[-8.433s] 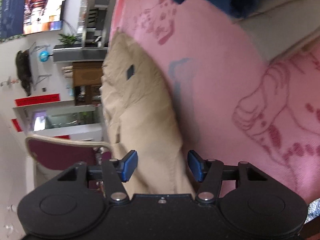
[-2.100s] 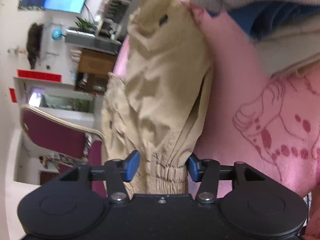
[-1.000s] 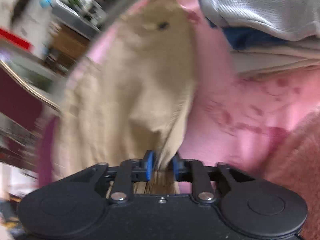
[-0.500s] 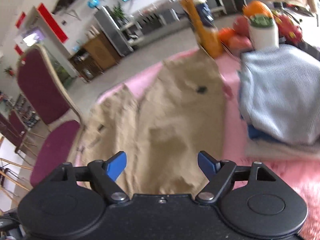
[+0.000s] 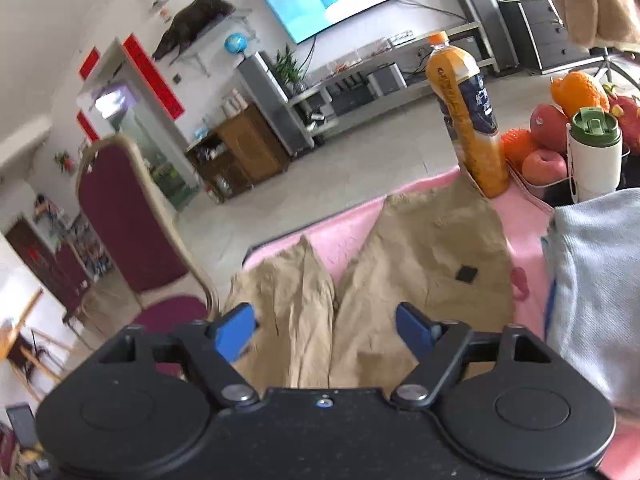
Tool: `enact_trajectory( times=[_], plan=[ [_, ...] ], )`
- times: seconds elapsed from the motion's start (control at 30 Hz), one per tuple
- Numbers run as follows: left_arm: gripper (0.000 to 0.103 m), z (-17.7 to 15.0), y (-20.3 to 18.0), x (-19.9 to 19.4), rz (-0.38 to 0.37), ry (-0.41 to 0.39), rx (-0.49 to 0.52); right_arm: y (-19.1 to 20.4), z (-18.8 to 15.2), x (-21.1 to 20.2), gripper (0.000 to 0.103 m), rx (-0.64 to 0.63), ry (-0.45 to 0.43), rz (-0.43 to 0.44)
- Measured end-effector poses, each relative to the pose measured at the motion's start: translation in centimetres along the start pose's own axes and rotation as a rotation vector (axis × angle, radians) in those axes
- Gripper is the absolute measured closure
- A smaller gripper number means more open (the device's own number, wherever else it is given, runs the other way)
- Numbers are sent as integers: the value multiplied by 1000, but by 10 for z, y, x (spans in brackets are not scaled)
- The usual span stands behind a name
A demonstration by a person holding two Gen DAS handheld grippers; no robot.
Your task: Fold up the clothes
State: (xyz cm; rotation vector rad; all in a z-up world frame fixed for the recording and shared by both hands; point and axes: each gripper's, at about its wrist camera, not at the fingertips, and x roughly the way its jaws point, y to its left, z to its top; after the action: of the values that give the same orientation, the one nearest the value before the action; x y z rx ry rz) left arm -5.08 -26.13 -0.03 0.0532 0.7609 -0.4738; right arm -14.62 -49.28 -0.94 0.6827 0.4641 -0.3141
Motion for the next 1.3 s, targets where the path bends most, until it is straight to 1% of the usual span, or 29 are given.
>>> enact_trajectory(
  times=[0.03, 0.1, 0.13, 0.2, 0.27, 0.3, 0.37, 0.4, 0.43, 0.47, 0.5, 0.57, 0.6, 0.67, 0.73, 0.77, 0.8, 0.83, 0.87, 0.9, 0.97, 1.0, 1.07, 1.1, 1.13, 1.17, 1.23, 1.27, 1.3],
  plan=[
    [58, 3, -4, 9, -10, 5, 14, -5, 3, 8, 47, 21, -2, 9],
    [59, 10, -13, 31, -37, 20, 47, -19, 7, 29, 55, 71, 16, 35],
    [59, 12, -17, 47, -57, 40, 67, -29, 6, 44, 56, 101, 52, 58],
    [60, 13, -24, 83, -95, 128, 97, -48, -5, 76, 56, 158, 151, 105],
    [60, 9, -28, 110, -169, 202, 85, -68, -21, 110, 56, 213, 265, 151],
    [60, 4, -28, 122, -230, 239, 62, -78, -30, 126, 56, 243, 320, 169],
    [58, -5, -32, 136, -283, 293, 38, -96, -53, 150, 56, 313, 414, 159],
    [56, -9, -36, 142, -226, 305, 78, -102, -58, 158, 55, 343, 460, 120],
    [52, -14, -41, 147, -124, 308, 146, -108, -62, 163, 55, 367, 489, 79],
    [52, -19, -45, 152, -22, 311, 214, -115, -61, 158, 56, 372, 468, 30],
    [42, -21, -45, 153, 42, 305, 237, -121, -59, 153, 71, 376, 447, -18],
    [47, -22, -37, 149, 125, 283, 228, -134, -56, 143, 101, 385, 403, -116],
    [47, -23, -33, 148, 167, 272, 223, -140, -54, 138, 103, 389, 381, -164],
    [48, -24, -24, 144, 250, 249, 213, -153, -51, 128, 103, 397, 336, -261],
    [55, -22, -15, 136, 304, 220, 172, -163, -48, 118, 98, 398, 290, -349],
    [60, -20, -9, 131, 294, 205, 135, -159, -49, 112, 93, 377, 266, -362],
    [60, -17, -4, 124, 235, 190, 91, -155, -50, 106, 88, 359, 239, -369],
    [60, -14, 1, 116, 158, 175, 48, -149, -50, 99, 70, 349, 203, -352],
    [58, -13, -2, 111, 80, 168, 43, -144, -50, 94, 62, 339, 173, -323],
    [57, -14, -10, 107, 0, 165, 60, -138, -50, 93, 54, 332, 160, -258],
    [57, -15, -26, 100, -160, 158, 94, -128, -50, 98, 53, 324, 175, -103],
    [57, -16, -33, 96, -239, 155, 111, -123, -52, 107, 53, 333, 214, -3],
    [56, -23, -58, 90, -337, 139, 198, -109, -60, 127, 53, 345, 319, 178],
    [50, -27, -71, 90, -369, 135, 246, -98, -64, 138, 52, 315, 379, 240],
    [47, -31, -80, 93, -375, 150, 278, -88, -69, 148, 49, 280, 435, 280],
    [47, -35, -86, 98, -369, 173, 301, -80, -75, 156, 48, 234, 478, 255],
    [48, -46, -90, 117, -264, 253, 342, -68, -86, 170, 47, 158, 553, 200],
    [46, -49, -89, 127, -187, 297, 354, -74, -86, 175, 48, 183, 560, 151],
    [46, -49, -80, 131, -152, 318, 333, -81, -86, 179, 49, 209, 566, 101]
  ],
)
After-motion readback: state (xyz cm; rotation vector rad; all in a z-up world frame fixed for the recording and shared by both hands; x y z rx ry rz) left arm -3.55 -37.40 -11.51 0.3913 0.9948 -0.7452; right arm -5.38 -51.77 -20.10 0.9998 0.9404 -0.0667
